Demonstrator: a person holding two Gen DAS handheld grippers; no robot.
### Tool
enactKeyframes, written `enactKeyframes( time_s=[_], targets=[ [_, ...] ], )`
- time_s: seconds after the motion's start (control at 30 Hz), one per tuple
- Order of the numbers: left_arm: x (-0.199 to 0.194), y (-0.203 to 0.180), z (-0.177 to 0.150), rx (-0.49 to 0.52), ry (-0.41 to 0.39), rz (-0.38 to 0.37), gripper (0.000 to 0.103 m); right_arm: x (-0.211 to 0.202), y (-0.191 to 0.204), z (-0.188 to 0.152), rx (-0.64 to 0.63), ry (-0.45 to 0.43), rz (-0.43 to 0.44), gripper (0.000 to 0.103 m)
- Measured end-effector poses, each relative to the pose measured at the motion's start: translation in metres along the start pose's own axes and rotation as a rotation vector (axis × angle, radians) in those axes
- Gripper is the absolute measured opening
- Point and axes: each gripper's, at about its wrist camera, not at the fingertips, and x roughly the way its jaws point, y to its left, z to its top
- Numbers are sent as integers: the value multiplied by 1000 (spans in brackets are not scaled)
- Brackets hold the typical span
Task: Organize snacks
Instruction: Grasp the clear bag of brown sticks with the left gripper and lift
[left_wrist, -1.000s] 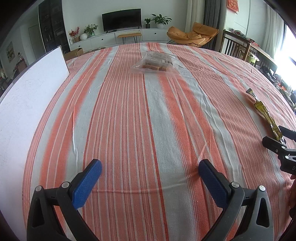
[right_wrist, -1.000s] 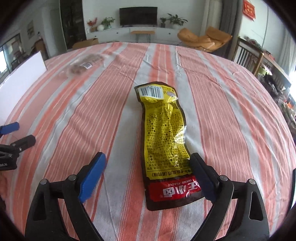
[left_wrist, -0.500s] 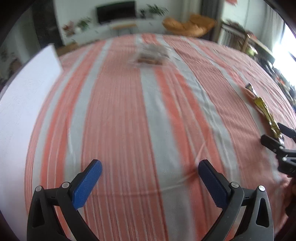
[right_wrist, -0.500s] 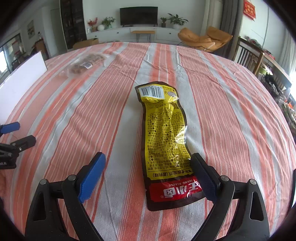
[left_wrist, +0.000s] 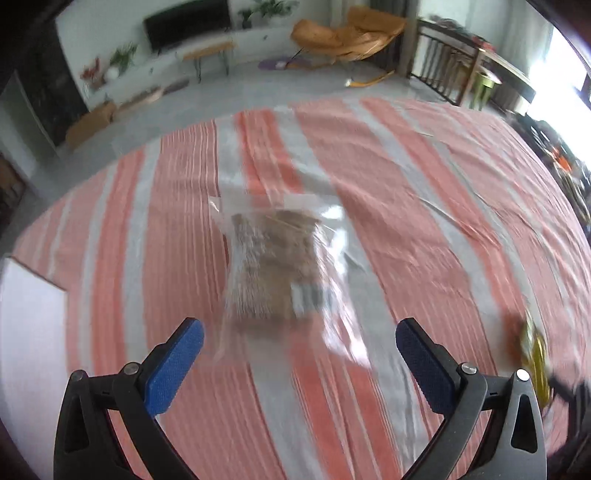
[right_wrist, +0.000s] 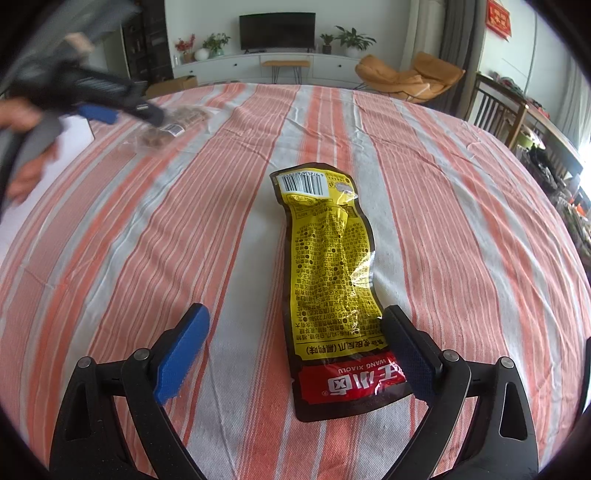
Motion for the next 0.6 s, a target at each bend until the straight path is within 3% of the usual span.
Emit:
enactKeyframes(
  time_s=[0.1,0.17,0.2,0.37,0.4,0.43,0.5,0.6],
  targets=[
    [30,16,10,-52,38,59,103,0,0,0,0,0,0,96],
    [43,23,11,-77,56,42,103,0,0,0,0,0,0,96],
    [43,26,12,-91,20,26,103,0,-1,0,0,0,1,96],
    [47,21,16,-89,-12,46,102,3,1,2,0,2,1,97],
    [46,19,17,-91,-23,43,89,3,1,2,0,2,1,97],
    [40,15,16,-80,-56,29,62,3,1,2,0,2,1,97],
    [30,10,11,-69,-72,55,51,3,1,2,0,2,1,97],
    [14,11,-16,-103,-73,-9,49,3,1,2,0,2,0,97]
  ],
)
